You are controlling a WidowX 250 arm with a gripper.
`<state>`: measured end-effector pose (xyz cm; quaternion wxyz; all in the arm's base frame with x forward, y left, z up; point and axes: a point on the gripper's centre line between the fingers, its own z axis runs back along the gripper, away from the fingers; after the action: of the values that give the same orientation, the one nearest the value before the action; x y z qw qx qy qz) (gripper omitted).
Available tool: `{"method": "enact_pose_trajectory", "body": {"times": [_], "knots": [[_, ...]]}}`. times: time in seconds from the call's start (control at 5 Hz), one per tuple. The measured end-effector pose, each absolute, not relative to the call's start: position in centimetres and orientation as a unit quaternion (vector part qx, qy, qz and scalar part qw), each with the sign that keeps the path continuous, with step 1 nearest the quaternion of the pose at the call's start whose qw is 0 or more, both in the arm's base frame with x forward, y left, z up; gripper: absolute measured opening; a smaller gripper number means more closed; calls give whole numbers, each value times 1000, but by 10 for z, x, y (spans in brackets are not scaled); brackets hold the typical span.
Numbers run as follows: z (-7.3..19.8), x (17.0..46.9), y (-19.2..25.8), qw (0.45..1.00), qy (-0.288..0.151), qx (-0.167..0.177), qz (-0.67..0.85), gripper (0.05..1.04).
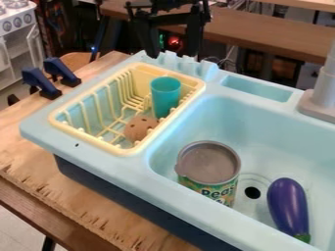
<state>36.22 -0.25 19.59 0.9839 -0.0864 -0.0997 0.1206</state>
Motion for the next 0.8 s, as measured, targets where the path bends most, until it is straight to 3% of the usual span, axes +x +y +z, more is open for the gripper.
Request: {"method": "enact_pose_trajectory", "body": {"times": [0.2, 0.6, 0.8], "knots": [[183, 361, -4, 986, -80, -86, 119, 1003], [182, 344, -70, 989, -81, -119, -20, 1003], [184, 328, -88, 990, -80, -104, -58, 1003]]}}
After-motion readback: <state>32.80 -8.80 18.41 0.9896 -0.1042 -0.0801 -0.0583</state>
